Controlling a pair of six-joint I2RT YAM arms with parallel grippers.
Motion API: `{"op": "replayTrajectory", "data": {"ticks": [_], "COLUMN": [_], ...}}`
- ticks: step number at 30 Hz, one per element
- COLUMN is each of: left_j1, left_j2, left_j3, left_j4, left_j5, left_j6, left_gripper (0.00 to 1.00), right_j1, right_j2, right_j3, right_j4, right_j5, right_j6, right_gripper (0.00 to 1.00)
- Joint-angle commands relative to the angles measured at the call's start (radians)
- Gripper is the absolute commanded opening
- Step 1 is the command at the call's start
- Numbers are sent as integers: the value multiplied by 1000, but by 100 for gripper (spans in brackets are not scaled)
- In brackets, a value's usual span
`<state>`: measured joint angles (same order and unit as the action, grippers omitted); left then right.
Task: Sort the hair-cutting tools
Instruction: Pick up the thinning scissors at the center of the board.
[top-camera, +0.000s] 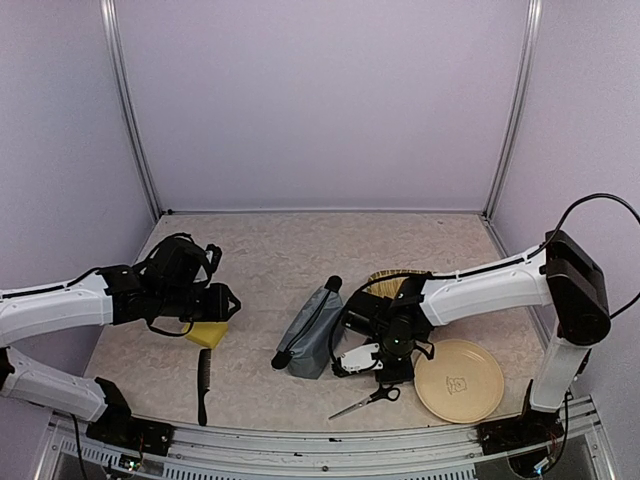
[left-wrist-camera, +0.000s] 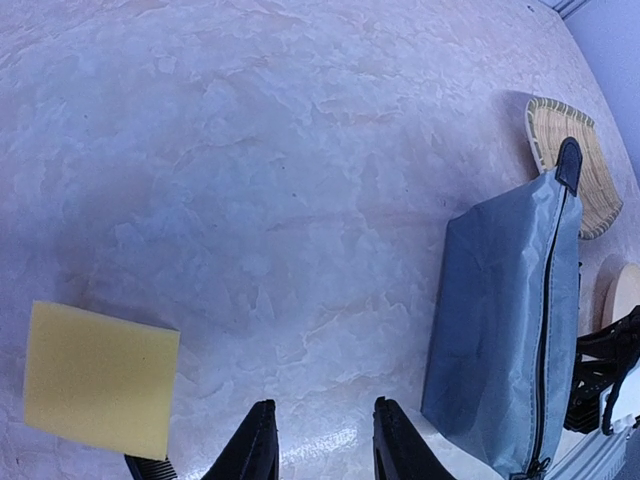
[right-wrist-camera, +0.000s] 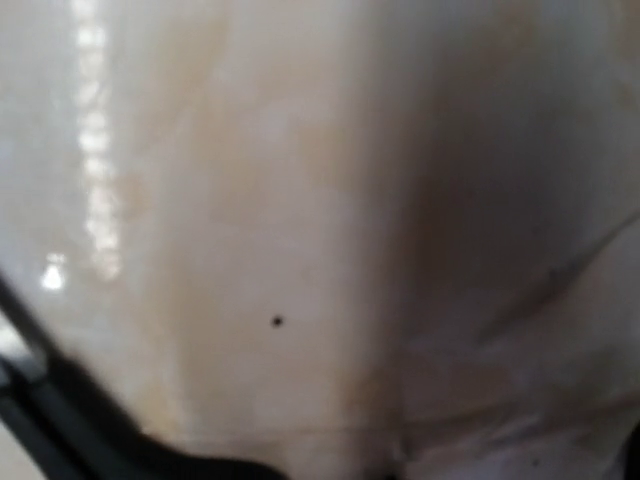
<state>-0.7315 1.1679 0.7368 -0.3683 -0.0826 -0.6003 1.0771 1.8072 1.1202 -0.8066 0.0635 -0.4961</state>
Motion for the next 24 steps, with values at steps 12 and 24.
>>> {"op": "replayTrajectory", "data": {"ticks": [12, 24], "left_j1": [-3, -23], "left_j2": [-10, -43], "left_j3": [-7, -7], "left_j4": [5, 68], "left_j5": [3, 70], "left_j6": [-7, -8], "left_gripper": [33, 33], "right_j1": [-51, -81], "right_j2": [72, -94], "right_j3": [-48, 4], "right_j4": [17, -2], "right_j5": [-253, -249], "right_j6": [-78, -51], "right_gripper": [7, 0]}}
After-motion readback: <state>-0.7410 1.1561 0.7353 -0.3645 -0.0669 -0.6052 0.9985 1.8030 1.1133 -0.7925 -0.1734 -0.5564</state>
